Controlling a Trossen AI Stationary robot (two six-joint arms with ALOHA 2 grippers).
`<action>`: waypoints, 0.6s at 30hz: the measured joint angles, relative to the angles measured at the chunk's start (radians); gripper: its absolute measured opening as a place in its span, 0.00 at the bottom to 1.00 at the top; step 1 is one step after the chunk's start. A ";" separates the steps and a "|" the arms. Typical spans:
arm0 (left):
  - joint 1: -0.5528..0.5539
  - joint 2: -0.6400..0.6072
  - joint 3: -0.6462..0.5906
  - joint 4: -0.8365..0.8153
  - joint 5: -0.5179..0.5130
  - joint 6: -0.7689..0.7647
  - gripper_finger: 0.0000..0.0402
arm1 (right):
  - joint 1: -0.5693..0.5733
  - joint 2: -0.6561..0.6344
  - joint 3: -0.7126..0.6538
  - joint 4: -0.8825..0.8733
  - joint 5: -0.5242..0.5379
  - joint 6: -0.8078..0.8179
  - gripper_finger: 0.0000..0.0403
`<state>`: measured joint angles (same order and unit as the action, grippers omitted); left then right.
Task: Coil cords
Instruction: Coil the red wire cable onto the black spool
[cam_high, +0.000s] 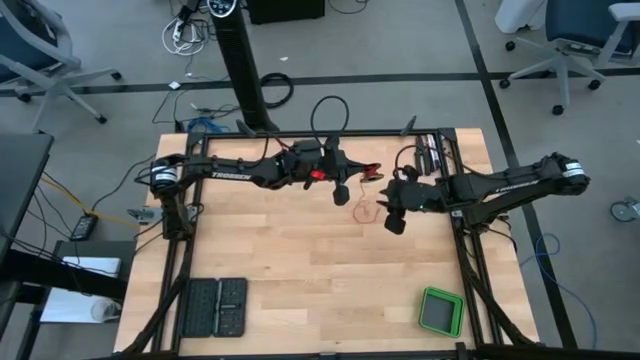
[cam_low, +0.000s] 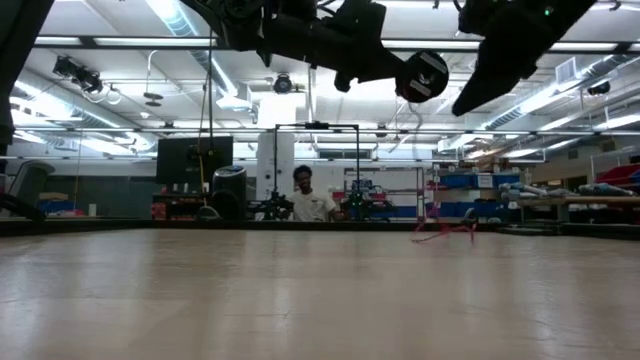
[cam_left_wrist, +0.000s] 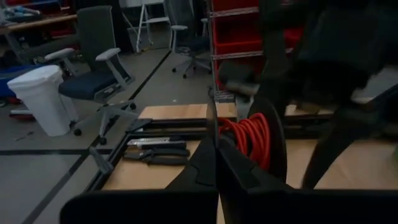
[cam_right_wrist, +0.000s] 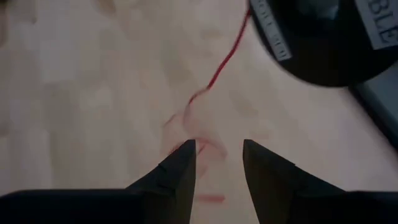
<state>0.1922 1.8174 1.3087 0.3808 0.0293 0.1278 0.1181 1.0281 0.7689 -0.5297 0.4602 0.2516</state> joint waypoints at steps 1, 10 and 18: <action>-0.004 -0.003 0.000 0.003 0.000 0.000 0.01 | -0.002 0.000 -0.032 0.068 0.017 -0.014 0.32; -0.034 -0.044 0.000 0.008 -0.093 -0.002 0.01 | 0.005 0.001 -0.318 0.644 -0.011 -0.044 0.28; -0.044 -0.044 0.000 0.029 -0.099 -0.002 0.01 | 0.027 0.001 -0.385 0.856 -0.031 -0.071 0.28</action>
<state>0.1487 1.7737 1.3090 0.4099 -0.0700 0.1261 0.1448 1.0290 0.3836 0.3261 0.4289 0.1808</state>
